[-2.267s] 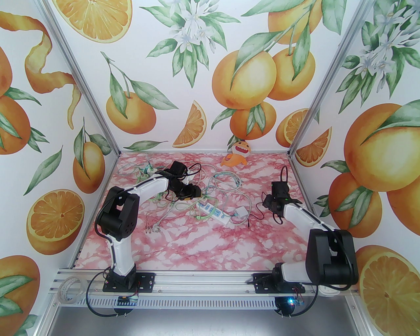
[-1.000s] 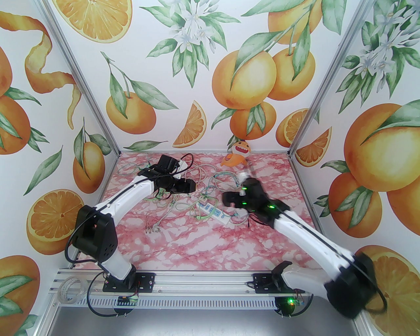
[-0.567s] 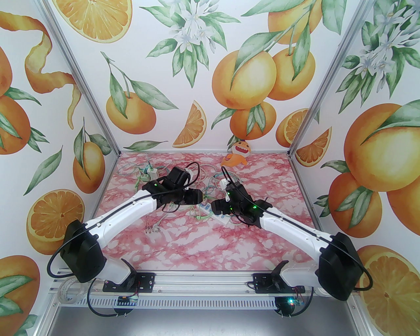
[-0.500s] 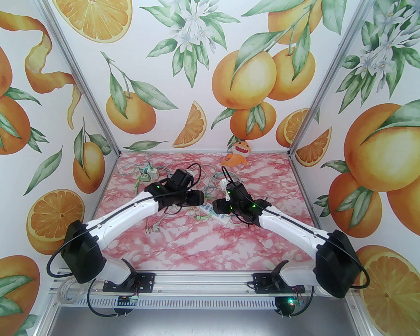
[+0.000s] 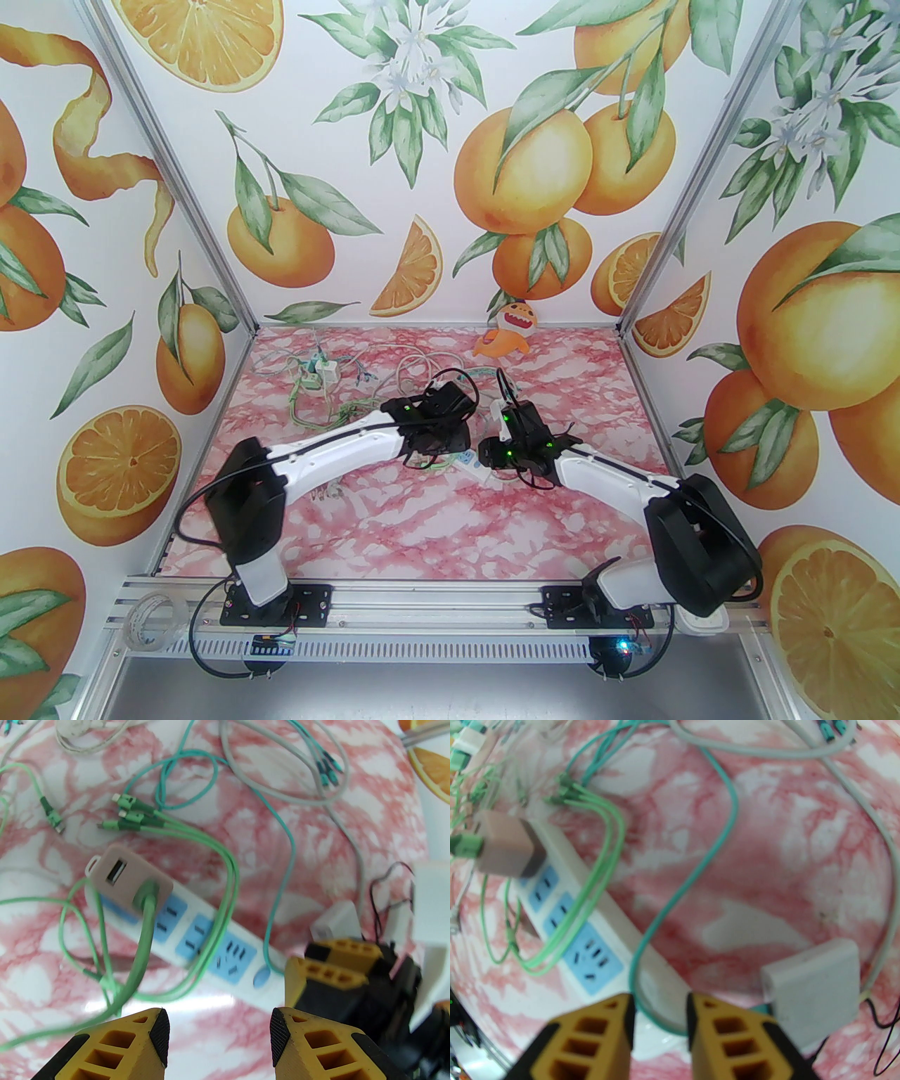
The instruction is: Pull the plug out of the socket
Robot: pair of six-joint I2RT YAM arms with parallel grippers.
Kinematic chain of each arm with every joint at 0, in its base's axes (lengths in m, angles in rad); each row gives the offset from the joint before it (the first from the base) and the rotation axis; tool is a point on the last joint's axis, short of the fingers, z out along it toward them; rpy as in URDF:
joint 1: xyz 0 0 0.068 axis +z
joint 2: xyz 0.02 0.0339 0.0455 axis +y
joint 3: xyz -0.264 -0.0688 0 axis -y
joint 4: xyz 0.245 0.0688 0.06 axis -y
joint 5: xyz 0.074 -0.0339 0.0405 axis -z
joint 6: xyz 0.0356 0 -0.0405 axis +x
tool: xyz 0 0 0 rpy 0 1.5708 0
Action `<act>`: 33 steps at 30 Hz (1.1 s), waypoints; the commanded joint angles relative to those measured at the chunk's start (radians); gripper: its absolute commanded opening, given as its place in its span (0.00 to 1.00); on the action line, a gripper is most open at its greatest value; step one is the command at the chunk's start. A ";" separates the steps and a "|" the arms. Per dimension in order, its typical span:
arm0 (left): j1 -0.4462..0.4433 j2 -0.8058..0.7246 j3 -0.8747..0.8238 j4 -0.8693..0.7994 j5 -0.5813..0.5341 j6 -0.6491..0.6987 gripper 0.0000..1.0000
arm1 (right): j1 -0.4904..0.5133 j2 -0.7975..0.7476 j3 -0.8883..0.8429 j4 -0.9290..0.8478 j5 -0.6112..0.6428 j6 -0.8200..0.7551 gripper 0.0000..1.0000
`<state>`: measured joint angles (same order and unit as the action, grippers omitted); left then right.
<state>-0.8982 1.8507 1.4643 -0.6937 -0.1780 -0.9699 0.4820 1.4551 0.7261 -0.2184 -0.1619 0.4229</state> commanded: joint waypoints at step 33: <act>0.117 0.259 0.264 -0.193 -0.192 0.084 0.33 | 0.040 0.011 0.023 0.073 -0.136 0.008 0.44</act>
<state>-0.7956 2.0960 1.6917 -0.8680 -0.3370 -0.9455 0.5217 1.4979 0.7055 -0.1246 -0.2916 0.4477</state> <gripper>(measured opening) 0.338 0.430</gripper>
